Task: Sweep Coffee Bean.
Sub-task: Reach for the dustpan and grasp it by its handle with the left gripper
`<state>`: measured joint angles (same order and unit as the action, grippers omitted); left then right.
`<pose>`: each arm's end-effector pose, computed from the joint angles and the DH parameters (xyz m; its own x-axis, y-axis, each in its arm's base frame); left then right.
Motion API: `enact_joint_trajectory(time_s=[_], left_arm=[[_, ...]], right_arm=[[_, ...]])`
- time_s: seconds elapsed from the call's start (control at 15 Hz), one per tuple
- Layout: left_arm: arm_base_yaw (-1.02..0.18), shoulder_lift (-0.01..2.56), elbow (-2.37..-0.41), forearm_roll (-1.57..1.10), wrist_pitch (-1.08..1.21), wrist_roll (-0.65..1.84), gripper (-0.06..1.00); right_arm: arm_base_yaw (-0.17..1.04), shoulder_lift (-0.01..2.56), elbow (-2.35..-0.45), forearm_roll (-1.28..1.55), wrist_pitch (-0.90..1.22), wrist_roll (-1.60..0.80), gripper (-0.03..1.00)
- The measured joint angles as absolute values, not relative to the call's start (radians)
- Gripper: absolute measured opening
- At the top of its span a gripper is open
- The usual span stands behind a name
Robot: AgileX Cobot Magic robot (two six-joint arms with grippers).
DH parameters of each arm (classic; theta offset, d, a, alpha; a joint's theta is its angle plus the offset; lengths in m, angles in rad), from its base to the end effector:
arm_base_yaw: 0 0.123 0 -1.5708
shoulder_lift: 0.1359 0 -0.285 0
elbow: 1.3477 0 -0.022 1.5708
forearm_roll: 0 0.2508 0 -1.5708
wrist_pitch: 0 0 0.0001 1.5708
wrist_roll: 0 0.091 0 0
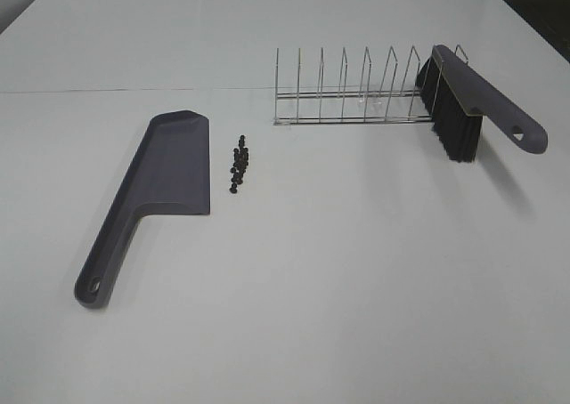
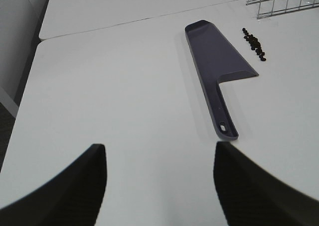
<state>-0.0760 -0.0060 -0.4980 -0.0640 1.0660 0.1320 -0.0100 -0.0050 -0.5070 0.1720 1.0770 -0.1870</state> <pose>-0.0062 -0.0046 0.2764 -0.4401 0.1345 -0.8878 0.1707 0.9832 0.0643 -0.0076 0.0138 0.2789 -0.4388 -0.0991 -0.8931 -0.1712 0.9849 -0.0252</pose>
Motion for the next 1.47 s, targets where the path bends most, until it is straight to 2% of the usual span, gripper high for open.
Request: enact_joint_trajectory(time_s=[1.2, 1.47], left_arm=[[-0.076, 0.006, -0.506, -0.065, 1.057, 0.132, 0.57], [-0.076, 0.268, -0.637, -0.078, 1.007, 0.132, 0.57]], right_arm=[[-0.01, -0.005, -0.507, 0.172, 1.077, -0.187, 0.74], [-0.01, -0.005, -0.507, 0.172, 1.077, -0.187, 0.74]])
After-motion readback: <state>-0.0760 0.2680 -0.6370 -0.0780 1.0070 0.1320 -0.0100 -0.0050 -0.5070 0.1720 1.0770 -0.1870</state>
